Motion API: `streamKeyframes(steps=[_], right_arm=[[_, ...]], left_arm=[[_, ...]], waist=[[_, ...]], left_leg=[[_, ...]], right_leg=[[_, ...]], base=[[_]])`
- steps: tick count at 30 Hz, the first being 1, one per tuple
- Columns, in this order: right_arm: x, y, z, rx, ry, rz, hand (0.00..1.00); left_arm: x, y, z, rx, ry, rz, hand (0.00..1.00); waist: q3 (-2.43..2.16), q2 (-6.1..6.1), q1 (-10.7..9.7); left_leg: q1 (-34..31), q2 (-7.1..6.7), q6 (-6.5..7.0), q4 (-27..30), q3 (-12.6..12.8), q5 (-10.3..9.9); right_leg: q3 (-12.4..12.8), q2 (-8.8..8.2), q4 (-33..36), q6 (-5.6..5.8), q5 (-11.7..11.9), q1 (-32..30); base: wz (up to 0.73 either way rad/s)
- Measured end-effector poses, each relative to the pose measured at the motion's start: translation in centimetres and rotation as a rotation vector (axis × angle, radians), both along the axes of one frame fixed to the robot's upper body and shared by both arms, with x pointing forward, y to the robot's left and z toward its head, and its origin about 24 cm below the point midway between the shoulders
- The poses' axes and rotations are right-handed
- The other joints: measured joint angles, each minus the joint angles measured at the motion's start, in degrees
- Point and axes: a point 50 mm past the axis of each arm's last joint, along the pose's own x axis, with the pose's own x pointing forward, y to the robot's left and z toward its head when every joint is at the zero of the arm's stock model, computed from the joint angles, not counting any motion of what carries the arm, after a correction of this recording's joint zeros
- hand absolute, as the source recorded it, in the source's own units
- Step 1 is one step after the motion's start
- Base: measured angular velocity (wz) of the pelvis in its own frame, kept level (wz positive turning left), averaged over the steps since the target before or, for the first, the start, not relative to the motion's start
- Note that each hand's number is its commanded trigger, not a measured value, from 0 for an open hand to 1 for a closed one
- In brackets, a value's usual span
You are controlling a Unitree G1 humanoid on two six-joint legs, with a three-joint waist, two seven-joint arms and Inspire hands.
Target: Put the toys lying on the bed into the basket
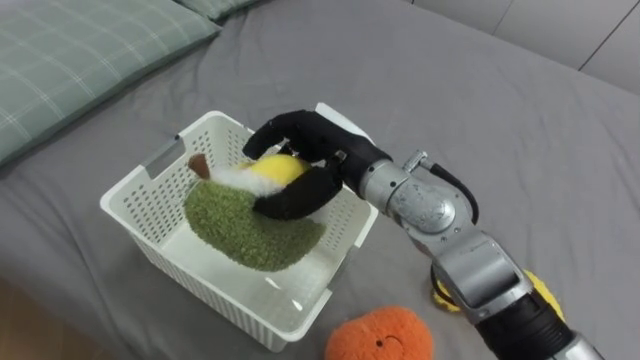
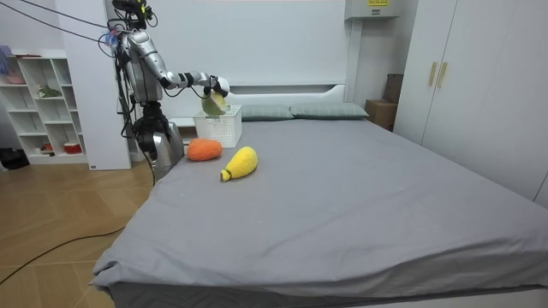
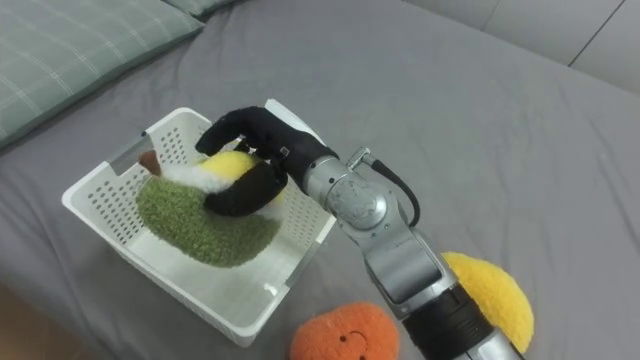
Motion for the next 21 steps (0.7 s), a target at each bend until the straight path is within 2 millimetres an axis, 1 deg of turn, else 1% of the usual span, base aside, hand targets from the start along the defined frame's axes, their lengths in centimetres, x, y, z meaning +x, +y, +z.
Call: streamKeyframes(steps=[21], right_arm=[[0.03,-0.07,0.04,0.0,-0.004,-0.003,0.0]], left_arm=[[-0.13,0.0,-0.02,-0.001,0.002,0.001,0.0]], waist=[[0.03,0.05,-0.2]], left_leg=[[0.0,0.01,0.0,0.0,0.1,0.0]], right_leg=[[0.4,0.15,0.0,0.0,0.0,-0.1]], base=[[0.0]])
